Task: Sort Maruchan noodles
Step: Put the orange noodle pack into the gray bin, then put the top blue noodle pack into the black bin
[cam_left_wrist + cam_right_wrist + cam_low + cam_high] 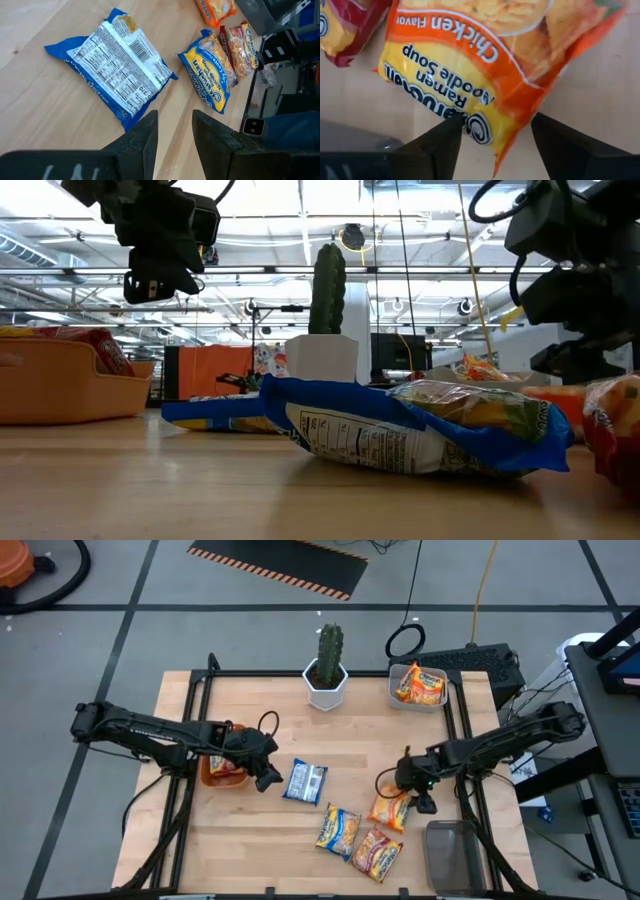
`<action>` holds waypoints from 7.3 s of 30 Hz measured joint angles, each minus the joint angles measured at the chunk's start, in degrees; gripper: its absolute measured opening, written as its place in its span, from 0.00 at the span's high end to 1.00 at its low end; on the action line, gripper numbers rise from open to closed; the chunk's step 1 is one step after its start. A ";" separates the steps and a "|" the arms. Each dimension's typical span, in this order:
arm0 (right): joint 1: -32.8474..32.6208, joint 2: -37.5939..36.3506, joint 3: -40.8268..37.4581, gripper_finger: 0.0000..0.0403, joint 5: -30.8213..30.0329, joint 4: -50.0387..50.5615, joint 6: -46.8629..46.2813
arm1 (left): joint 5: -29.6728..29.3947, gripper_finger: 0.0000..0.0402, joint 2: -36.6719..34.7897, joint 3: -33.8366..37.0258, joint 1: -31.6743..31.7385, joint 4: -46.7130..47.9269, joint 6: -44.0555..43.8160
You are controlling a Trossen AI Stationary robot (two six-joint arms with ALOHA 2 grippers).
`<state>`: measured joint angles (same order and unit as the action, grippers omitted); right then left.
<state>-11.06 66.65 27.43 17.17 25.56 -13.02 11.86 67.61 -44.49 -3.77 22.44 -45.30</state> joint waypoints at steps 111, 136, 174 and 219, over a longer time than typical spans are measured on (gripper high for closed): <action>80.47 7.69 30.19 0.98 -0.83 21.79 22.88 | -8.94 0.69 0.00 0.02 2.36 1.38 8.59; 73.33 -12.53 30.19 0.58 1.12 24.18 3.47 | -4.68 0.58 6.77 0.03 1.00 -0.68 27.26; 32.99 -20.93 30.19 0.58 -8.28 8.95 -33.61 | -3.34 0.39 24.10 0.04 -7.86 -6.08 17.85; 38.92 -17.75 30.19 0.58 -8.18 8.72 -9.70 | -15.12 0.40 23.10 12.62 -12.15 -30.67 11.23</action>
<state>27.86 48.90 57.63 8.99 34.28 -22.73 -3.26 90.71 -31.87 -15.92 -8.24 -34.07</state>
